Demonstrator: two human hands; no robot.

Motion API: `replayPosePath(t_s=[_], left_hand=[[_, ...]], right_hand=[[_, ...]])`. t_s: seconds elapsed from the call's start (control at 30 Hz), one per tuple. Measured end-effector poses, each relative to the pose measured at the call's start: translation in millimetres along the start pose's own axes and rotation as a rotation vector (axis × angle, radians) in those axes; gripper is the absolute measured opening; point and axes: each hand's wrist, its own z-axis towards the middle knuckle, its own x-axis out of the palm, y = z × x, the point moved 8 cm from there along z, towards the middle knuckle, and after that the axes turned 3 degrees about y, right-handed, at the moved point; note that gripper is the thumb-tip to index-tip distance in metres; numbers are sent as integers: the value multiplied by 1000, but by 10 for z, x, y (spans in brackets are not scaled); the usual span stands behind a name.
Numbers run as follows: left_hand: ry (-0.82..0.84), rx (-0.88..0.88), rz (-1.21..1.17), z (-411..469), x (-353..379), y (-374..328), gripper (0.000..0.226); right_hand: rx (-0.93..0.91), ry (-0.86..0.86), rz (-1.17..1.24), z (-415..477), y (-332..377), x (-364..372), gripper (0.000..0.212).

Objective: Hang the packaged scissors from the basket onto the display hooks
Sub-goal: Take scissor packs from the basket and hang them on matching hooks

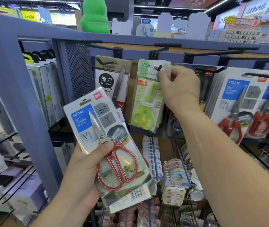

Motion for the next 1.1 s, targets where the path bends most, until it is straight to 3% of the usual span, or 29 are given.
replayPosePath(t_s=[0.03,0.13,0.2,0.3,0.33,0.4,0.6,0.73,0.87,1.0,1.1], left_hand=[[5,-9,-4,-12,-12,5,53],[21,-41,-22,-23,-46,2,54],[38,-50,-24,-21,-47,-15,55],[58,-55,-34,-13,-33,-37,55],[59,-66,-44,-10,-31,-27,54],[65,-95,-64,-12,-17,-3,57],[136,-251,-124,-174,60,251,52],[126,-312,-139,-378,144,460,59],[58,-302,-117,-574,281,596,53],[-35,-261,-106,-761,441,705,42],[-48,-224,-86,-945,680,810,47]], right_hand=[[-25,-45,44,-122,10,-43,11],[-153,-186,202,-694,135,-159,27],[-155,35,233,-1057,258,17,40],[-23,591,238,-1582,363,493,88],[3,646,245,-1702,347,566,101],[47,595,252,-1805,290,583,109],[247,446,324,-2039,22,430,97],[418,304,344,-2199,-223,257,107],[396,313,440,-2280,-327,66,62],[409,305,526,-2324,-564,-184,62],[395,306,568,-2351,-749,-418,63]])
